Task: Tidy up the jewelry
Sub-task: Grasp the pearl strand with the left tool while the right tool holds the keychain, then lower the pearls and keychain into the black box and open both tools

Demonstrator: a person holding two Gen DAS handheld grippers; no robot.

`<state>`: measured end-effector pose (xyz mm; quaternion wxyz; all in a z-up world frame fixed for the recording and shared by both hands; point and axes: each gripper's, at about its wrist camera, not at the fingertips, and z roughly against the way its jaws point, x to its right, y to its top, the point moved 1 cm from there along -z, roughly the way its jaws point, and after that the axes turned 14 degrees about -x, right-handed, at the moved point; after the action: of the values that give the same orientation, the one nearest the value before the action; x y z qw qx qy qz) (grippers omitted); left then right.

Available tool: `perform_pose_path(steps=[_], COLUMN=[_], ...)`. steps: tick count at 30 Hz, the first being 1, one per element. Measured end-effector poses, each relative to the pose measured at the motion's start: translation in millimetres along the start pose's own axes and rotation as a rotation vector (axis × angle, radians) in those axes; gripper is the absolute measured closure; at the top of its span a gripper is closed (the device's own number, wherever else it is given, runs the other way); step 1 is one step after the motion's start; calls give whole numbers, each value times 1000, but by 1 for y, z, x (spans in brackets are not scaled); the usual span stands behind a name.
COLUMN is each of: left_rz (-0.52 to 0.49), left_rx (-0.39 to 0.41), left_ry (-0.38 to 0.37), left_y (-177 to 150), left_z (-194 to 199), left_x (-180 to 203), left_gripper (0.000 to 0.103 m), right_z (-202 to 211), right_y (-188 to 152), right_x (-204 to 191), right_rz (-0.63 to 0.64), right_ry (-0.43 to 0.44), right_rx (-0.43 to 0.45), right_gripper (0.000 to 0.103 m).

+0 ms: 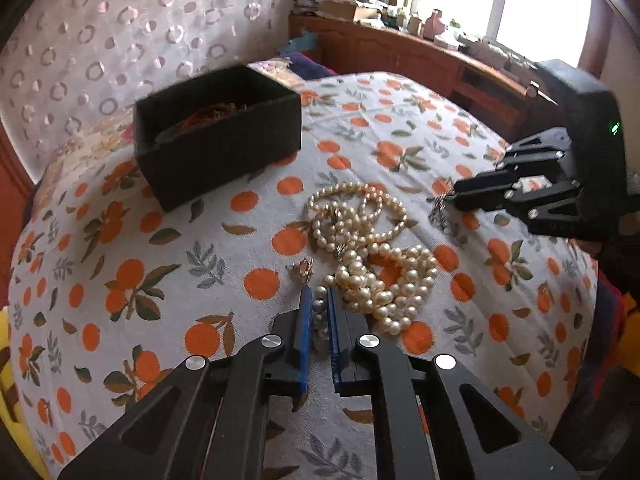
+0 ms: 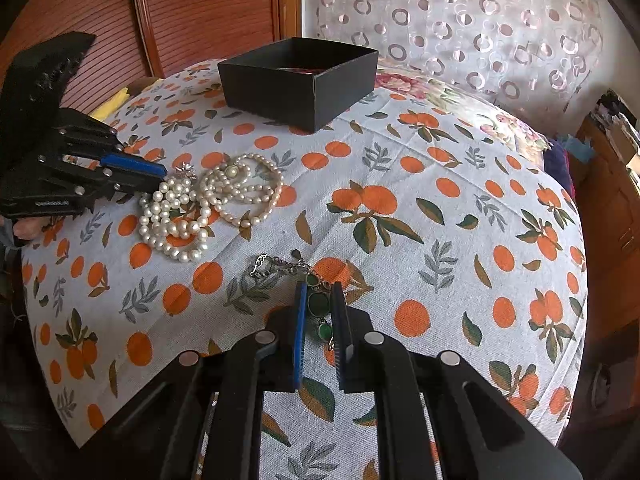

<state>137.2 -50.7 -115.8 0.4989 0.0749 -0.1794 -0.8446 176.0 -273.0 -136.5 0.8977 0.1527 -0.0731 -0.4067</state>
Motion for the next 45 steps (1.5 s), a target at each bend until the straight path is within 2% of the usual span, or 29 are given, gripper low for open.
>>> perform_pose_path(steps=[5, 12, 24, 33, 38, 45], left_rz=[18, -2, -22, -20, -7, 27], left_rx=[98, 205, 327, 421, 436, 380], left_ry=[-7, 4, 27, 76, 118, 145], left_y=[8, 36, 81, 116, 141, 168], left_z=[33, 82, 143, 195, 206, 183], left_x=[2, 6, 10, 5, -5, -31], left_gripper=[96, 96, 96, 96, 96, 96], right_z=[1, 30, 103, 138, 150, 156], right_y=[0, 3, 35, 58, 72, 96], right_x=[-4, -5, -9, -3, 0, -1], right_rz=[-12, -41, -31, -29, -25, -7], right_ry=[-14, -11, -40, -75, -89, -92], right_rx=[11, 102, 285, 374, 404, 433], right_gripper=[90, 90, 90, 90, 90, 90])
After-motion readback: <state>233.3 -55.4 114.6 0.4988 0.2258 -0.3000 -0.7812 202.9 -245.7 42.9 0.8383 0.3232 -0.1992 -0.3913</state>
